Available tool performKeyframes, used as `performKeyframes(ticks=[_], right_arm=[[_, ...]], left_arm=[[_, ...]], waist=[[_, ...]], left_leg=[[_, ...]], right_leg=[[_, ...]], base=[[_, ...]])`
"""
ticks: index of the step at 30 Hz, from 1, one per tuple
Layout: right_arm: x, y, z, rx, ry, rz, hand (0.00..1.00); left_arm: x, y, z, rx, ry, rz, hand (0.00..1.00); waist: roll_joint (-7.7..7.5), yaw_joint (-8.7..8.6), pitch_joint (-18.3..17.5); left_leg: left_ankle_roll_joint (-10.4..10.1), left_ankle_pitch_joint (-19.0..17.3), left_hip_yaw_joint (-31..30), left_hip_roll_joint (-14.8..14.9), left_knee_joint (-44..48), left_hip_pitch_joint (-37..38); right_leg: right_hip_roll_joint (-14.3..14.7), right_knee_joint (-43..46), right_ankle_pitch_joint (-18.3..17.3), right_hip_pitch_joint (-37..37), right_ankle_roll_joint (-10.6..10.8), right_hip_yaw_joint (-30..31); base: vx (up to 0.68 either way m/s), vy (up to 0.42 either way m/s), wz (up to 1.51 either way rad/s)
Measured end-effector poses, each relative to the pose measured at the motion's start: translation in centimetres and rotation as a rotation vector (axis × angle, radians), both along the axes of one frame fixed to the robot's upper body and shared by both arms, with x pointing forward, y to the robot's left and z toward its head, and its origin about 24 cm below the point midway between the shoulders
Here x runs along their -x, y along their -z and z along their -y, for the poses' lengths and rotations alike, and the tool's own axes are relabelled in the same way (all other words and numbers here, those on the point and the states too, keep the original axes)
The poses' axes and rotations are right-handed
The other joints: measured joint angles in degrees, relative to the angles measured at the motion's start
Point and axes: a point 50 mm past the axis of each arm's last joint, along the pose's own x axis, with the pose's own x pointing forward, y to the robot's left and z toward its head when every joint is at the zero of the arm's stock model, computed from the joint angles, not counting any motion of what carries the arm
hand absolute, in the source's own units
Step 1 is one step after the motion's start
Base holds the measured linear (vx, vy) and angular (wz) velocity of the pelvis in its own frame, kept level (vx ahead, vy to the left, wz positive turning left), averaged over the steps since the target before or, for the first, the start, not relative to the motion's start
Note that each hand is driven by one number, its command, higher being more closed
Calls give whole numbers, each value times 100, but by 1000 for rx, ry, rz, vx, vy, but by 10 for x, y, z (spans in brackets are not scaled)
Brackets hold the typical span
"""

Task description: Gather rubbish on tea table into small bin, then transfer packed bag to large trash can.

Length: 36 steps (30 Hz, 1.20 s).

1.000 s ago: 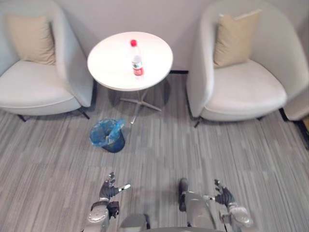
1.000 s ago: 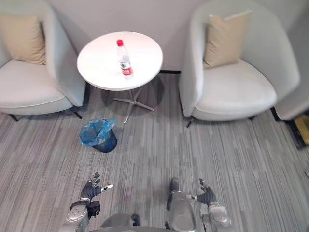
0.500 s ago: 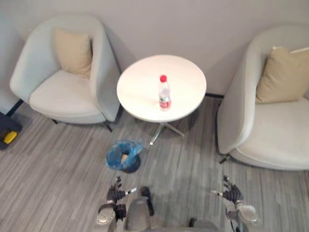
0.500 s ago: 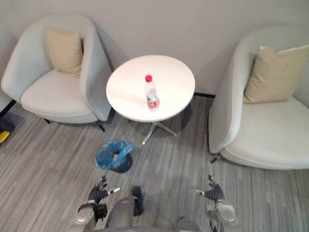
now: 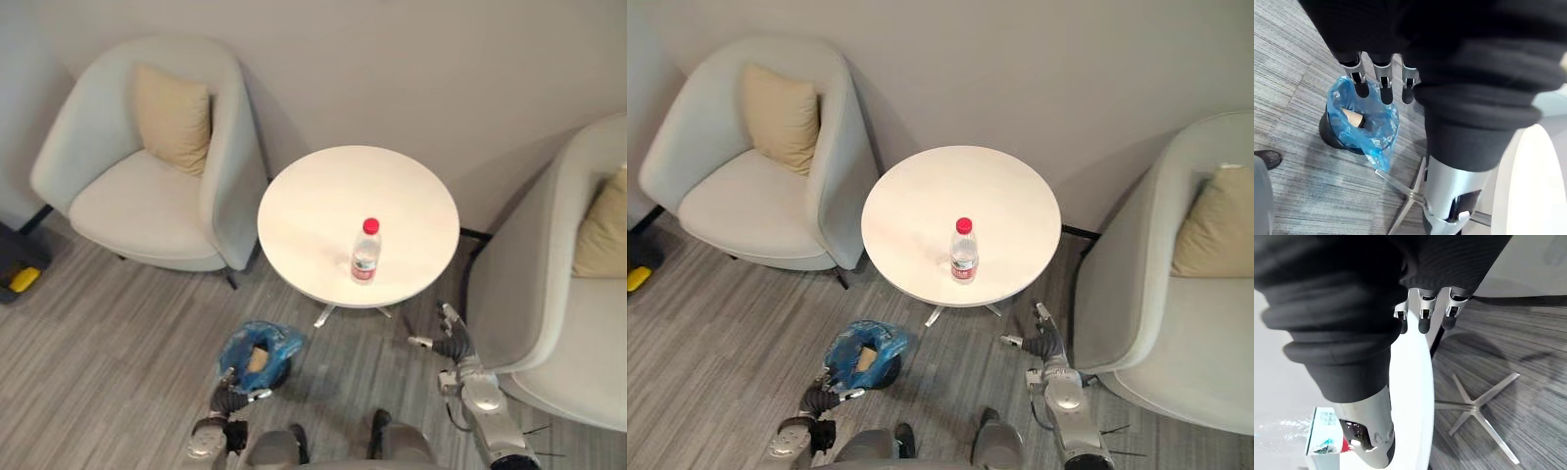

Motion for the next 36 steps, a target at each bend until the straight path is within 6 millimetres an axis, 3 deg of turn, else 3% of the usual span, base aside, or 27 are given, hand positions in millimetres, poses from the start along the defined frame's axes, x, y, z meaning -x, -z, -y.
performKeyframes(ticks=[5,8,10,13,17,18,21,24,29,32,36], right_arm=[[-13,-16,3,8,20,76,0],[-22,-23,3,15,16,100,0],[-33,-23,4,12,18,97,0],[-49,-26,2,7,28,97,0],[-91,-70,-5,27,-16,219,0],[-101,-81,-4,40,-10,242,100],[-116,-104,7,77,8,283,100],[-128,-121,4,86,-7,316,100],[-131,-130,8,63,9,340,100],[-126,-138,6,50,18,397,100],[-99,-152,-9,15,-40,541,100]], left_arm=[[0,-1,-2,-6,-10,4,0],[3,-1,-7,-12,-35,2,0],[6,0,-8,-14,-38,-4,0],[6,0,-7,-13,-37,-1,0],[2,-2,-6,-16,-32,23,0],[0,-3,-6,-18,-42,26,0],[-7,-5,-6,-18,-46,45,0],[-4,-3,-7,-18,-55,29,0],[-8,-4,-8,-16,-77,47,0],[-9,-5,-8,-17,-80,56,0],[-10,-6,-6,-14,-82,66,0]], waist=[[-10,137,-2],[-10,181,-2],[-9,303,1],[31,300,32],[223,347,403],[245,444,525],[310,635,762],[307,644,816],[323,627,887],[321,631,888],[314,604,883]], left_leg=[[-86,144,-271,-12,-178,10],[-23,233,-407,-104,-188,-32],[-41,336,-434,-147,-215,-104],[-17,501,-626,-215,-346,-208],[41,650,-773,-231,-306,-724],[32,658,-786,-238,-299,-844],[49,700,-889,-287,-268,-1075],[110,828,-893,-324,-308,-1233],[129,966,-1013,-375,-405,-1289],[138,994,-1028,-389,-436,-1297],[143,1000,-1154,-410,-451,-1244]], right_leg=[[31,-468,146,309,11,-302],[-13,-768,271,505,52,-472],[-35,-874,384,506,46,-539],[-93,-896,403,470,49,-733],[-162,-566,447,-49,-1,-916],[-190,-455,444,-202,-3,-917],[-294,-239,433,-411,-13,-1030],[-367,-122,435,-607,-18,-1058],[-426,-98,434,-657,-14,-1185],[-435,-99,427,-666,-5,-1201],[-436,-98,328,-548,50,-1282]], base=[[63,-32,32],[-4,20,32],[-53,26,17],[-111,4,39],[-211,23,30],[-198,35,19],[-187,26,27],[-94,17,15],[-7,-2,15],[63,-14,5],[98,-39,18]])
